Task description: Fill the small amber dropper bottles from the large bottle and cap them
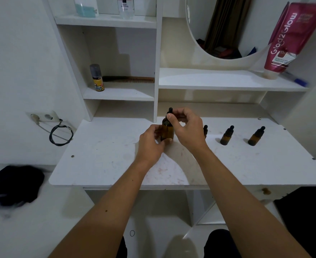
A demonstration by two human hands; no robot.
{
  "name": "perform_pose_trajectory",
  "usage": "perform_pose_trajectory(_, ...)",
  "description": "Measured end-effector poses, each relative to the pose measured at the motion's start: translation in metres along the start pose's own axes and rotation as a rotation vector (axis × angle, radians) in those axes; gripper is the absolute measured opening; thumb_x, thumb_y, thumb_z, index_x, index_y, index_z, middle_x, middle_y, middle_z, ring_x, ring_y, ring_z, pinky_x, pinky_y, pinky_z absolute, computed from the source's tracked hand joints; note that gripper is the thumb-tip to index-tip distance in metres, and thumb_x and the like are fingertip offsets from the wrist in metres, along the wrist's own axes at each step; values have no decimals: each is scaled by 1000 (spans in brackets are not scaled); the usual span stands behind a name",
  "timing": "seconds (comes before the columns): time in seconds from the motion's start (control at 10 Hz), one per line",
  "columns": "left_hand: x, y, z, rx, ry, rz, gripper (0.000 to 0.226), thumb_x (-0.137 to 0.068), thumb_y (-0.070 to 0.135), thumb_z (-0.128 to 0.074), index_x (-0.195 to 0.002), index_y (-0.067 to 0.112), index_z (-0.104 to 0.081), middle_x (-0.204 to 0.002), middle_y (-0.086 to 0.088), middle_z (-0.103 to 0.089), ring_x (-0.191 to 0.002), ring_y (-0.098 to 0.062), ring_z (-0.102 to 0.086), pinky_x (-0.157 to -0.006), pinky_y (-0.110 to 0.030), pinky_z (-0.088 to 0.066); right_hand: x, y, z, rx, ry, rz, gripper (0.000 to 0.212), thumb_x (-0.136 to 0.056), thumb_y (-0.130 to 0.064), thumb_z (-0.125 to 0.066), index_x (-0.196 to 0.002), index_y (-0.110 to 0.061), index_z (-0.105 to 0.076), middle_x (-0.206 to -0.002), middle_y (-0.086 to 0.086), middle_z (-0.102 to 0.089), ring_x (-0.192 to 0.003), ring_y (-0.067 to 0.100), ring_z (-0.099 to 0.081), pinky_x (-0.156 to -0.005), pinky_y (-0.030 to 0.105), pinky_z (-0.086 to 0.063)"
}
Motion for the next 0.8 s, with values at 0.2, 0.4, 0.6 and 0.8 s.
perform_pose_trajectory(0.2,2,3,0,-13,1,9,52,-87,24,-83,-133,19,-59,-127,2,-68,-111,-12,-61,-109,-35,-51,1,-4,2,38,8,17,19,-96,-29,-77,-110,-17,-73,-98,-8,-74,-92,0,-70,-84,9,-53)
perform_pose_trajectory(0.4,4,4,1,-14,-7,11,52,-89,23,-81,-135,19,-59,-131,1,-67,-112,-10,-59,-109,-32,-48,4,-3,6,-30,-42,-22,24,-96,-26,-77,-119,-18,-75,-110,-6,-76,-101,3,-73,-93,16,-57)
perform_pose_trajectory(0.6,5,1,0,-19,-13,28,54,-90,24,-80,-138,20,-57,-136,0,-66,-124,-21,-62,-109,-31,-46,16,3,12,16,-49,-30,35,-98,-27,-75,-132,-16,-70,-126,-2,-72,-107,4,-71,-93,12,-56)
perform_pose_trajectory(0.8,13,-3,6,-76,40,36,64,-91,28,-78,-148,26,-48,-152,2,-54,-139,-22,-52,-115,-42,-42,49,13,10,90,-79,-101,41,-102,-28,-69,-141,-18,-60,-137,1,-66,-111,6,-66,-97,12,-54)
Point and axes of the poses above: each hand's wrist, its own x-axis away from the middle knuckle, its own z-axis out of the back of the hand, y = z × x, the point moved 5 cm from there along -x, towards the middle knuckle
